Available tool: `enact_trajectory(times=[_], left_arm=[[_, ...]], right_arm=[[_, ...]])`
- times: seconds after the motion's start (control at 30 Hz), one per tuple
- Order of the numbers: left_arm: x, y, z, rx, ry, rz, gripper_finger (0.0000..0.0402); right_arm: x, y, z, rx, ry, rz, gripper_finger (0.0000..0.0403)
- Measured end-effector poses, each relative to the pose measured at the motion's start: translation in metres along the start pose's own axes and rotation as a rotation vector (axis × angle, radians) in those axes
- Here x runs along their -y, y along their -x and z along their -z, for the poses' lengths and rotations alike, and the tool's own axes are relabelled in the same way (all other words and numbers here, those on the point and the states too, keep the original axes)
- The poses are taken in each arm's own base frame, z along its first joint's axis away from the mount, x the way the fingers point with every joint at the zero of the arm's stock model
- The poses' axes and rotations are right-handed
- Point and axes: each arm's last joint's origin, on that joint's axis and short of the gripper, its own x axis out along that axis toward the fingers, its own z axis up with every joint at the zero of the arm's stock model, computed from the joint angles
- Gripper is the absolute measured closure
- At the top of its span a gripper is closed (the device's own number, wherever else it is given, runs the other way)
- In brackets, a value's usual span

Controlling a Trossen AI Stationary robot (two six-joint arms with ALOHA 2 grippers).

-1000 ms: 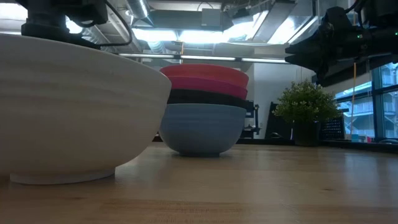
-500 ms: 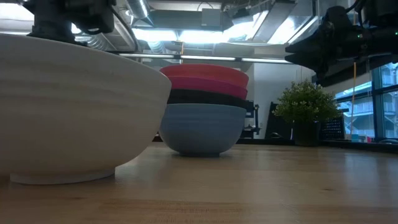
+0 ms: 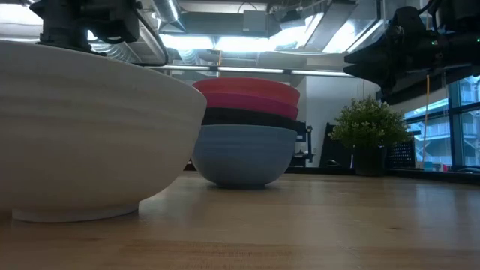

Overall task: Nest bowls inside each other
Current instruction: Stack the black bowl on top of the orange bowl

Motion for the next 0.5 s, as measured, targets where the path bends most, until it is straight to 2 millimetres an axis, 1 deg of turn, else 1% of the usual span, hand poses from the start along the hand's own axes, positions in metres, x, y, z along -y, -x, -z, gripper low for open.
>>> enact_trajectory(times=[0.27, 0.5], left_arm=[[-0.009, 0.005, -0.005, 0.048, 0.041, -0.007, 0.0399], [-0.011, 0.013, -0.011, 0.150, 0.011, 0.039, 0.0400]], right_arm=[[0.000, 0.000, 0.000, 0.000, -0.005, 0.000, 0.0244], [0.000, 0.000, 0.000, 0.001, -0.026, 0.000, 0.0244]])
